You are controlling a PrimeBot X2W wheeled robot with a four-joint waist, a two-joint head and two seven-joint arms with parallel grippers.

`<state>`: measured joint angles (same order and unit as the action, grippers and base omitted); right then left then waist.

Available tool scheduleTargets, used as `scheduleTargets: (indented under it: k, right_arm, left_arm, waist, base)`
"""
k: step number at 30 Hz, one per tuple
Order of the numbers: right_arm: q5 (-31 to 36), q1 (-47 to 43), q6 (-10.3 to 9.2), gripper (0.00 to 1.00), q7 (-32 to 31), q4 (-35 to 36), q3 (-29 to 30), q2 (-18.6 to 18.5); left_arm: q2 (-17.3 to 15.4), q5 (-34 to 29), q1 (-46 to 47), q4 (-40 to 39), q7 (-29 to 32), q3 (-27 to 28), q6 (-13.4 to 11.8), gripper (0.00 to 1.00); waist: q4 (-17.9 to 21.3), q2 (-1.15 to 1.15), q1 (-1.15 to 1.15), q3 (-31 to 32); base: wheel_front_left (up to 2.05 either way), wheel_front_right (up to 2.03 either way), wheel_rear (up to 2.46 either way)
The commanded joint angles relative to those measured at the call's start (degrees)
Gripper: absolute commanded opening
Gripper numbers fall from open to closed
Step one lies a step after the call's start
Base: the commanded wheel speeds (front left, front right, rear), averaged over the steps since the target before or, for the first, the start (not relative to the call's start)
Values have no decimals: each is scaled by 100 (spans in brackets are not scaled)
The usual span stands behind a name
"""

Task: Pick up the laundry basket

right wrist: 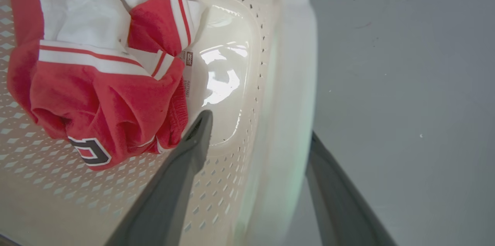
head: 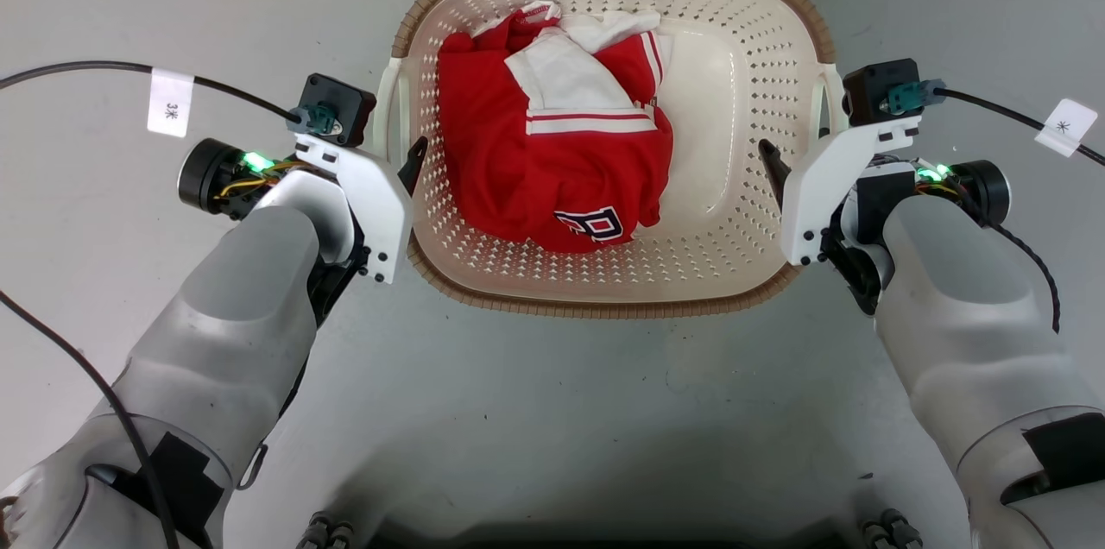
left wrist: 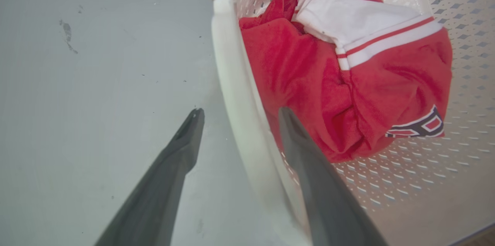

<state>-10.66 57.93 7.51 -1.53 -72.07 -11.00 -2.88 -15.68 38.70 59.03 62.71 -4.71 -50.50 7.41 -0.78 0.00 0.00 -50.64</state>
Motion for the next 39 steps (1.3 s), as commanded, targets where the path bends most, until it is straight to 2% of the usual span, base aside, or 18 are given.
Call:
scheduleTargets:
  k: [1, 7, 8, 9, 10, 11, 19, 25, 29, 34, 39]
  right_arm:
    - [-31, 88, -3, 100, 22, -20, -17, 1]
    - [-122, 119, -3, 100, 50, -67, -49, 1]
    - [-149, 131, -3, 100, 56, -75, -62, 1]
    - [-170, 138, -3, 93, 27, -81, -79, 1]
    - [-207, 138, -3, 33, 6, -89, -93, 1]
    - [-216, 143, -3, 0, -8, -97, -113, 1]
    - [-96, 176, 5, 0, 32, -141, -99, -1]
    - [179, 57, 5, 0, -96, -158, 44, -6]
    - [216, -69, 5, 0, -431, -169, 28, -12]
    - [392, -231, 5, 0, -936, -169, -130, -16]
    - [-49, -576, 5, 0, -1745, -35, -636, -4]
  left_arm:
    - [-27, 49, 64, 11, -21, -31, 6, 100]
    - [-49, 277, 130, 42, -108, -262, 6, 100]
    - [-38, 337, 125, 41, -106, -296, 6, 66]
    - [-30, 386, 127, 30, -105, -335, 6, 17]
    - [-18, 452, 118, 11, -95, -365, 6, 0]
    - [-11, 502, 103, -17, -67, -413, 6, 0]
    - [-77, 843, 123, -56, -96, -728, 1, 0]
    - [-145, 1082, -35, -126, 24, -1034, 1, 0]
    - [-235, 1274, -175, -283, 190, -1315, 1, 0]
    - [-387, 1672, -402, -657, 720, -1743, 13, 0]
    - [-554, 2162, -606, -1033, 1300, -2039, 13, 0]
  waist:
    - [-2, 0, 0, -2]
    - [-21, 0, 0, -45]
    - [-23, 0, 0, -49]
    - [-27, 0, 0, -52]
    - [-32, 0, 0, -53]
    - [-38, 0, 0, -54]
    - [-50, 0, 0, 7]
    - [2, 0, 0, 379]
    - [43, 0, 0, 811]
    - [108, 0, 0, 1510]
    - [123, 0, 0, 2268]
  base:
    - [0, 0, 0]
    - [0, 0, 0]
    - [0, 0, 0]
    - [0, 0, 0]
    - [0, 0, 0]
    - [0, 0, 0]
    - [0, 0, 0]
    - [0, 0, 0]
    - [0, 0, 0]
    - [0, 0, 0]
    - [0, 0, 0]
